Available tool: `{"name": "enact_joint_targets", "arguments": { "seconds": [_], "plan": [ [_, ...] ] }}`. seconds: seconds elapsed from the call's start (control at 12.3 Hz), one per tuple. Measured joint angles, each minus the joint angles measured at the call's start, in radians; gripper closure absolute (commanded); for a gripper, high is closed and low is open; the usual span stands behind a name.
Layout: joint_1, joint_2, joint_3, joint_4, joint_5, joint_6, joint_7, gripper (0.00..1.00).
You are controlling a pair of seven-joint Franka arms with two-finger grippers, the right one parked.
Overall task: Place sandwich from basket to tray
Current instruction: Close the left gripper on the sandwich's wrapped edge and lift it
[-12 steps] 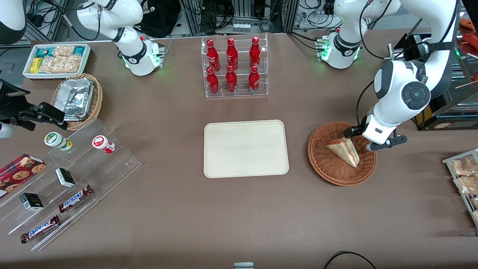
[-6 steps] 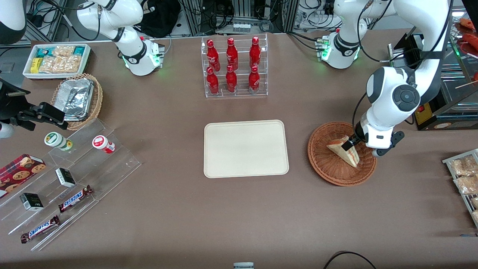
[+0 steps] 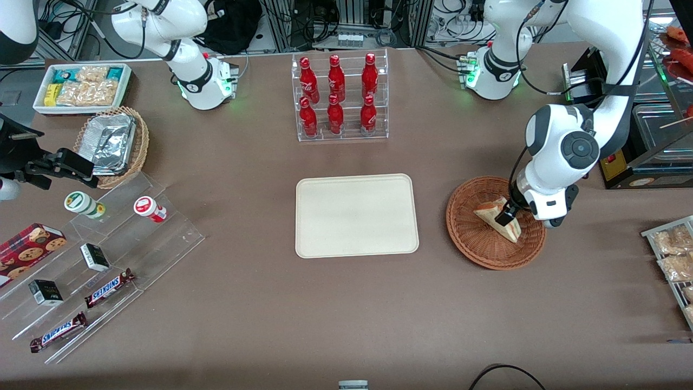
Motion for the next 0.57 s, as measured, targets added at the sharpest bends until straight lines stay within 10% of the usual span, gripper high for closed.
{"name": "enact_joint_targets", "arguments": {
  "seconds": [0.41, 0.57],
  "plan": [
    [-0.001, 0.052, 0.000, -0.004, 0.000, 0.003, -0.017, 0.04],
    [-0.001, 0.073, 0.001, -0.004, 0.000, 0.015, -0.020, 0.60]
  ]
}}
